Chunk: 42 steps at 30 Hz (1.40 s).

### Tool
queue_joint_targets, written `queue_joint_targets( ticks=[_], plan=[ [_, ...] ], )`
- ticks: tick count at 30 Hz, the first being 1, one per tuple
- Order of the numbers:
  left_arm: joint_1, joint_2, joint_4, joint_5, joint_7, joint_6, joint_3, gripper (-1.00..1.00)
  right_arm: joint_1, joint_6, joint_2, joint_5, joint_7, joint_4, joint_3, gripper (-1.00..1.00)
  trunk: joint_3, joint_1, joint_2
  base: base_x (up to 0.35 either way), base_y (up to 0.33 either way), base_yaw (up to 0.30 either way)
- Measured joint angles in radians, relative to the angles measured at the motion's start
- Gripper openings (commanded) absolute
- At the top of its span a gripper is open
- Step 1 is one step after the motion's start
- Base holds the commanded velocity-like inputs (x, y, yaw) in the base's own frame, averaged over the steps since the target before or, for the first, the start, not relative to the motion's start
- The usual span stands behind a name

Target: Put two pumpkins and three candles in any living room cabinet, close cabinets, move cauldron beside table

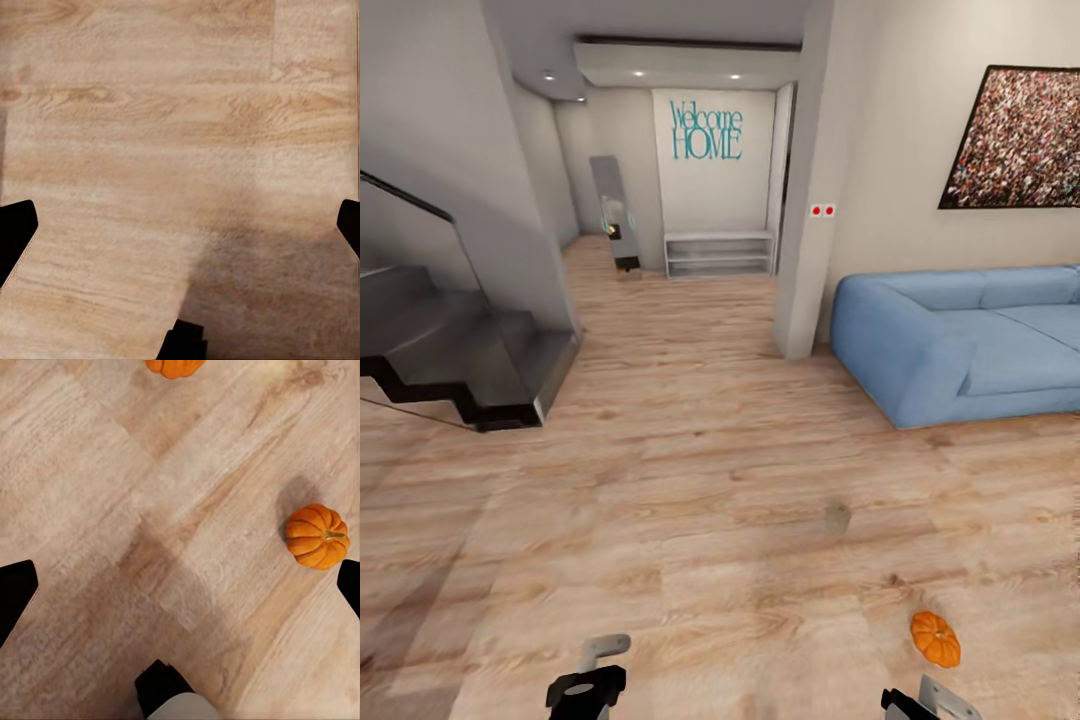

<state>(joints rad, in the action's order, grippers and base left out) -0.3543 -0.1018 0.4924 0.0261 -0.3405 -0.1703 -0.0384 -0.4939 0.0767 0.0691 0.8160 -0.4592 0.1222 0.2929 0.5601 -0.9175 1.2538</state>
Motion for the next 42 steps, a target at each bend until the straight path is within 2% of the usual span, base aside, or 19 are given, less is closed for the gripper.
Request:
queue_joint_targets(
  ticks=[18,32,38,42],
  plan=[
    [0.000,0.001,0.000,0.000,0.001,0.000,0.000,1.00,0.000,0.000,0.000,0.001,0.001,-0.001,0.001,1.00,0.016,0.000,0.000,0.330,0.088,-0.241],
    [0.000,-0.001,0.000,0.000,0.000,0.000,0.001,1.00,0.002,0.001,0.000,-0.009,0.001,-0.007,0.005,1.00,0.019,0.000,0.000,0.330,0.072,-0.021],
    [0.000,-0.001,0.000,0.000,0.000,0.000,0.034,1.00,0.002,0.002,-0.001,-0.007,0.001,0.002,0.003,1.00,0.018,0.000,0.000,0.330,0.005,-0.132],
    [0.000,-0.001,0.000,0.000,0.000,0.000,0.041,1.00,0.002,0.002,-0.002,-0.007,0.001,0.003,0.003,1.00,0.016,0.000,0.000,0.330,0.000,-0.222]
  ],
)
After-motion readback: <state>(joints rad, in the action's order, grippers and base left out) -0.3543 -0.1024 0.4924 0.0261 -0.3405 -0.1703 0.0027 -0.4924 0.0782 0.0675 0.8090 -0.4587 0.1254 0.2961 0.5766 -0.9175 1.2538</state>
